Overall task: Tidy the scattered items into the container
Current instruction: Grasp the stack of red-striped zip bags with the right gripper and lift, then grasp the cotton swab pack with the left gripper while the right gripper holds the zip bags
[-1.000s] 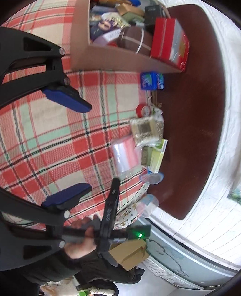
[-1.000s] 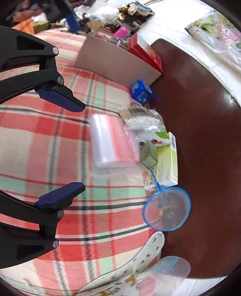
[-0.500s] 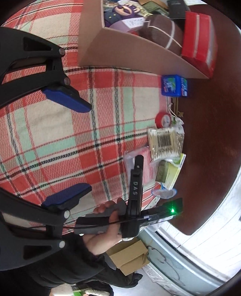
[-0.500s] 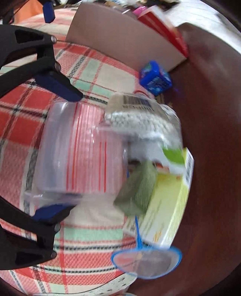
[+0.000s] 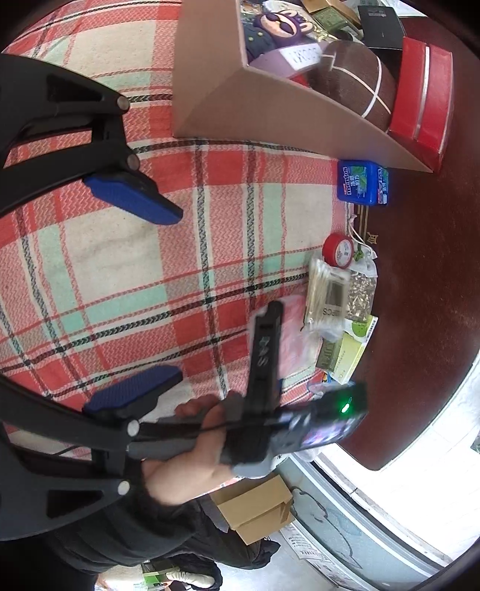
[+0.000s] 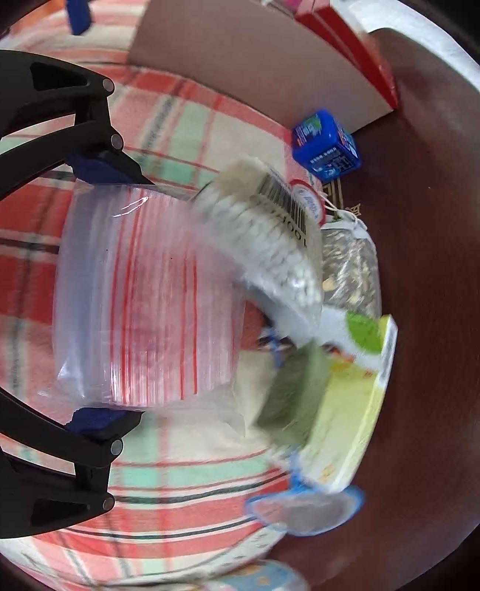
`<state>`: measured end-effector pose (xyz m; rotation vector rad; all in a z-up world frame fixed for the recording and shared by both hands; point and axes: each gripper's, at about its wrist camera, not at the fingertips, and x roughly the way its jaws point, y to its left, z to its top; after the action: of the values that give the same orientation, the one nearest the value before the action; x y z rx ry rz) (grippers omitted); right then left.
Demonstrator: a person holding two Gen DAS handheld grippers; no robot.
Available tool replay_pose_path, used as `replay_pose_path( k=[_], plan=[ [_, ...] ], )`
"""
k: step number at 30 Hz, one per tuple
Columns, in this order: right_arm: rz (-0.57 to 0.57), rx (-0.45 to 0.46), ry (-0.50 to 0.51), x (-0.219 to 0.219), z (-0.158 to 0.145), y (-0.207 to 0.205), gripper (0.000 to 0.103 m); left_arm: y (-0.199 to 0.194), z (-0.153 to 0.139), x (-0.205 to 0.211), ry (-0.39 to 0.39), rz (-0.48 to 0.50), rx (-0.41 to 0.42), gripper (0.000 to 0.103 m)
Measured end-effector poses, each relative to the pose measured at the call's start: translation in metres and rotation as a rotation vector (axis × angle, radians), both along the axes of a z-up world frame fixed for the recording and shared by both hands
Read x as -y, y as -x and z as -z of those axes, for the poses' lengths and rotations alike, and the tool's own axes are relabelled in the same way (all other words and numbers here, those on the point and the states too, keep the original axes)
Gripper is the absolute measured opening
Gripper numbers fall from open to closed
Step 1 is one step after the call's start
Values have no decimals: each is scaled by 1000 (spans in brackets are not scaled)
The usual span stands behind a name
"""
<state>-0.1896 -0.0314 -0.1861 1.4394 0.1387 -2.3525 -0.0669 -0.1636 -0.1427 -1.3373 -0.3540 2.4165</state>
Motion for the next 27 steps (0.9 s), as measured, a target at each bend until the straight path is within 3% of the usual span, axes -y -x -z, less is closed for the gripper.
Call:
replay_pose_path(
  k=[10, 15, 20, 27],
  plan=[
    [60, 26, 36, -90, -6, -88, 94, 5, 2, -38, 15, 61, -10, 79],
    [112, 12, 31, -145, -7, -108, 94, 28, 7, -59, 60, 61, -5, 79],
    [166, 25, 62, -174, 1, -98, 94, 75, 22, -77, 154, 70, 27, 79],
    [185, 47, 125, -182, 15, -89, 94, 140, 43, -90, 364, 137, 46, 79]
  ],
)
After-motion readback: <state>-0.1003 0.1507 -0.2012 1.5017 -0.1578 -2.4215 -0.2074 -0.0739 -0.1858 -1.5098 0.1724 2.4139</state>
